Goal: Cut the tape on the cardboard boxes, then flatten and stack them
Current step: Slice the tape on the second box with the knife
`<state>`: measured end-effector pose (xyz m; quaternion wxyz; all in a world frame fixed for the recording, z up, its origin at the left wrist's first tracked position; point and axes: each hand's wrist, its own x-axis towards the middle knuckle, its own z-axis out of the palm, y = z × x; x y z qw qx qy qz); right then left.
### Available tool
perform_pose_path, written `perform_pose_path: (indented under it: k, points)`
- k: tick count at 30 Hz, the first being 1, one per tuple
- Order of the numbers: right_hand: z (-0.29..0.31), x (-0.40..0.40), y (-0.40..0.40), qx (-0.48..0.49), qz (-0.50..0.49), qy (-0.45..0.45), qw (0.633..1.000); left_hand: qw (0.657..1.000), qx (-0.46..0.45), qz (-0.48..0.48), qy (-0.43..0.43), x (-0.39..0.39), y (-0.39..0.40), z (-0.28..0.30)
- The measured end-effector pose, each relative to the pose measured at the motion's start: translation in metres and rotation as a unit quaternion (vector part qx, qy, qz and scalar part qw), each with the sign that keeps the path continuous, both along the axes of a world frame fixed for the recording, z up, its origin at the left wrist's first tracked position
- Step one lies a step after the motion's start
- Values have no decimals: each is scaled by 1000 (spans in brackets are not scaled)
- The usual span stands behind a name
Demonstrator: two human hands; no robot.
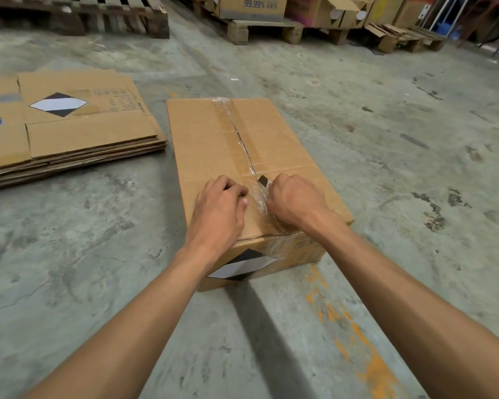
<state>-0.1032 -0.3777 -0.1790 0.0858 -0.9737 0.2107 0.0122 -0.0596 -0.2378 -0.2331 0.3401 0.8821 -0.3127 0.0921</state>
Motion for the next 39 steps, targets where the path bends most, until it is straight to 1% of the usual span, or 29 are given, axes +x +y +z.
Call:
perform_pose_path:
  k: [4,9,14,22,27,35,37,39]
  points:
    - [4,1,-1,-5,14,15,1000,1000,11,-1,-6,0,0,0]
    - [10,2,0,40,15,39,998,1000,14,5,-11,-1,-1,0]
    - [9,-5,2,47,9,57,997,1000,23,13,-11,-2,-2,-1]
    - [10,-17,10,-1,13,76,997,1000,21,21,-6,-3,-2,-1]
    - [11,-27,10,0,8,92,996,999,24,22,-2,-4,-3,1]
    - [18,-55,18,-14,35,103,994,999,26,29,-3,-3,-2,1]
    - [24,-59,16,-15,42,119,992,998,55,35,-5,-4,-2,1]
    - [30,-54,7,5,29,99,995,994,103,47,-11,-3,-1,1]
